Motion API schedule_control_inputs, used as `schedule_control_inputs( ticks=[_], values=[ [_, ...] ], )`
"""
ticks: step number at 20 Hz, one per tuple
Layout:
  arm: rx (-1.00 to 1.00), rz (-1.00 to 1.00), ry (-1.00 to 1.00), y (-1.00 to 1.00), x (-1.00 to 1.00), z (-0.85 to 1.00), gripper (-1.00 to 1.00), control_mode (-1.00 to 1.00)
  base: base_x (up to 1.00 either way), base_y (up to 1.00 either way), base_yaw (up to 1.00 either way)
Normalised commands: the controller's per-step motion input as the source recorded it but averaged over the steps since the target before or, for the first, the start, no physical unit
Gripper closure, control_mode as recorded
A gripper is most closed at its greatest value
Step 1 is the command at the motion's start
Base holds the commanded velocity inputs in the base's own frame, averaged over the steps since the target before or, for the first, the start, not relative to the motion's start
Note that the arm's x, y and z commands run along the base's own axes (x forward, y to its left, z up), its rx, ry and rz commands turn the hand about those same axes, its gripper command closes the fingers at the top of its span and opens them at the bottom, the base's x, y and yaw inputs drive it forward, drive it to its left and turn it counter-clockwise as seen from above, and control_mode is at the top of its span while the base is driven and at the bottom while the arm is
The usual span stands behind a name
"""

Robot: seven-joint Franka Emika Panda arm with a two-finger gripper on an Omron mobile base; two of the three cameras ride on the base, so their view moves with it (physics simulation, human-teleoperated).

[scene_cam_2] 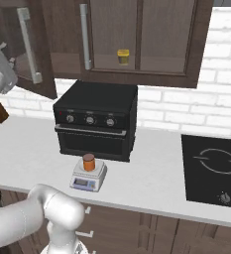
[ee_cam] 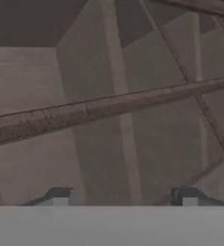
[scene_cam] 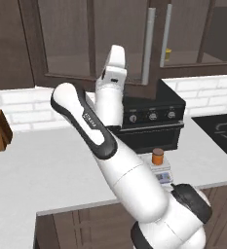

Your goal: Pick the jam and place it on the digital scale for weighing, and close the cabinet.

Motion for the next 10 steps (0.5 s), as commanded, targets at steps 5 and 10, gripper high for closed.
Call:
schedule_control_inputs(
  ticks=[5,10],
  values=[
    [0.0,-0.28,0.37,-0.4,1.0,-0.01,-1.0,-1.0,0.0,0.0,0.0],
    [0.04,-0.09,0.06,-0.56,0.99,-0.11,-1.0,-1.0,0.0,0.0,0.0]
  ],
)
